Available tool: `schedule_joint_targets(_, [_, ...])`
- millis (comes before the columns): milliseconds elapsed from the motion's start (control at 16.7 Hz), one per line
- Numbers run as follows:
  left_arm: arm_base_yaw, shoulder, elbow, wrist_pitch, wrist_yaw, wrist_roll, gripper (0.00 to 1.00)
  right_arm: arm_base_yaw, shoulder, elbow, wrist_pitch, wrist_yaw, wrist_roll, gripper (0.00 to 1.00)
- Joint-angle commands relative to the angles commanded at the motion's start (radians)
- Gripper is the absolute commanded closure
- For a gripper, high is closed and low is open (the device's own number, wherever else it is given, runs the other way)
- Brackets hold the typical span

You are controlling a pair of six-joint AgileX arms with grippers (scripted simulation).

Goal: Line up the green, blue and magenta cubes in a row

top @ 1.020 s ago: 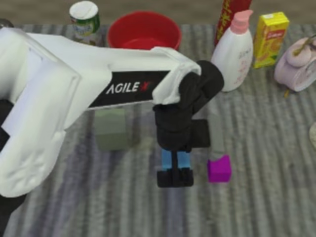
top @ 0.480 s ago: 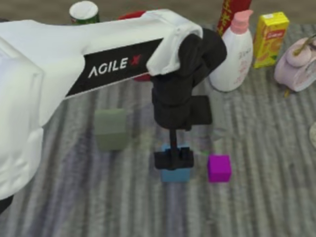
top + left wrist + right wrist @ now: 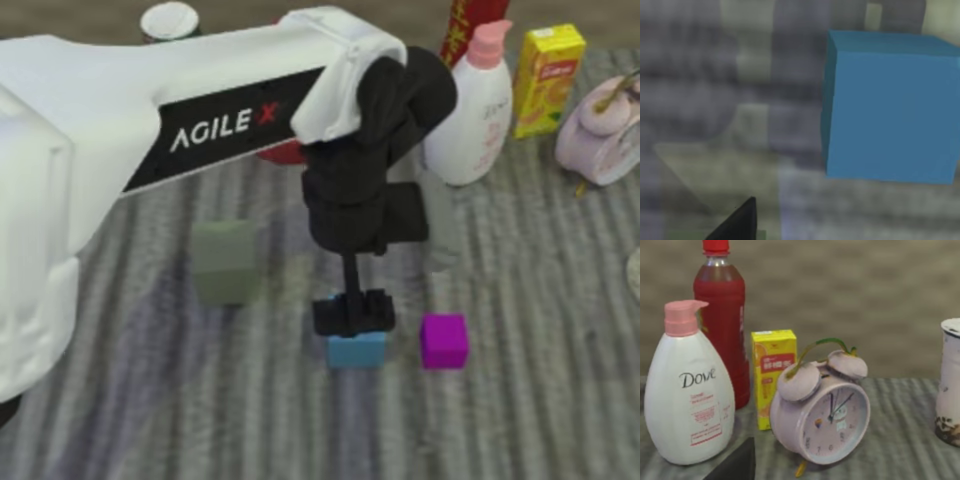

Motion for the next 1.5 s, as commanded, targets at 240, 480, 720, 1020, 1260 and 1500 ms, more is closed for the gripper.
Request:
schedule_joint_targets(240, [0.050,0.010,0.010,-0.004,-0.002,-0.185,0.00,0.000,0.000,0.000,0.000,0.000,0.000,0.00])
schedule_joint_targets(480, [0.131,0.018,0.010,-0.009,-0.001,-0.496,0.00,0.000,0.000,0.000,0.000,0.000,0.000,0.00])
schedule_joint_targets(720, [0.219,0.025,0.002,-0.015,0.000,-0.867,0.00,0.000,0.000,0.000,0.000,0.000,0.000,0.00])
schedule_joint_targets(1020, [0.311,0.014,-0.004,-0.007,-0.002,-1.198,0.00,0.000,0.000,0.000,0.000,0.000,0.000,0.00])
schedule_joint_targets(1260, [0.338,0.005,-0.005,0.000,-0.004,-1.275,0.00,0.000,0.000,0.000,0.000,0.000,0.000,0.00])
schedule_joint_targets(1500, [0.333,0.008,-0.005,-0.001,-0.004,-1.273,0.00,0.000,0.000,0.000,0.000,0.000,0.000,0.00])
